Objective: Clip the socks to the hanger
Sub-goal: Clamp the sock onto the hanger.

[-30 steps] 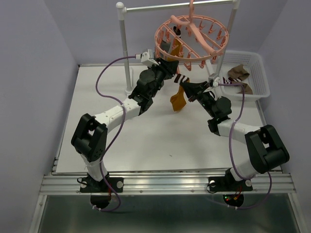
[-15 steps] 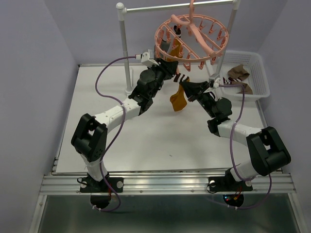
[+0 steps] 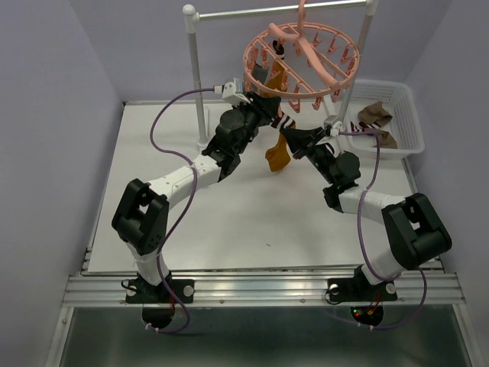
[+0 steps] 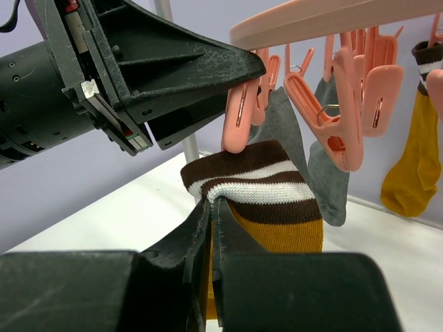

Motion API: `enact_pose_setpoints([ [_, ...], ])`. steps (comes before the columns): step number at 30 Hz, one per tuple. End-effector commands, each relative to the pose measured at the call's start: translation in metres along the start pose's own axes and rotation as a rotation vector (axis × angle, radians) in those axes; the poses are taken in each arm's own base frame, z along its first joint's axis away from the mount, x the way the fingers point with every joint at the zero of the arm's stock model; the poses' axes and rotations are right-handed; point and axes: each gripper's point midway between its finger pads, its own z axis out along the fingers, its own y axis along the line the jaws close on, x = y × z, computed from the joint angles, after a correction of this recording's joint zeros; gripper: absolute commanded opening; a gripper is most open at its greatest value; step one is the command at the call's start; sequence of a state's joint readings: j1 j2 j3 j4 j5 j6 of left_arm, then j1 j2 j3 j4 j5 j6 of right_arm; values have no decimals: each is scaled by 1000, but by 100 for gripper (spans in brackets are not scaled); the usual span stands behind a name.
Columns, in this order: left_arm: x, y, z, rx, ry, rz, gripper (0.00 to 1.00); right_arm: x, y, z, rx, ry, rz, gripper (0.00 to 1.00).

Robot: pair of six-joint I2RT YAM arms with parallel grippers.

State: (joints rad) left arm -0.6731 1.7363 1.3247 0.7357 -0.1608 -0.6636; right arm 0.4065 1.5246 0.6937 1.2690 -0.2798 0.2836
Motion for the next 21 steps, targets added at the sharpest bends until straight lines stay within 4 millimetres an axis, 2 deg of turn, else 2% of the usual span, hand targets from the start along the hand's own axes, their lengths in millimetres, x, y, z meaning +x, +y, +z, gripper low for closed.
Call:
enact_pose_setpoints([
  [1, -61, -41, -1, 73, -144, -49, 0, -47, 10, 14, -37, -160, -68, 5],
  [11, -56, -37, 1, 62, -130, -42, 0, -52, 12, 16, -49, -181, -64, 6],
  [21, -56, -37, 1, 61, -129, -54, 0, -49, 12, 25, -71, -186, -53, 6],
])
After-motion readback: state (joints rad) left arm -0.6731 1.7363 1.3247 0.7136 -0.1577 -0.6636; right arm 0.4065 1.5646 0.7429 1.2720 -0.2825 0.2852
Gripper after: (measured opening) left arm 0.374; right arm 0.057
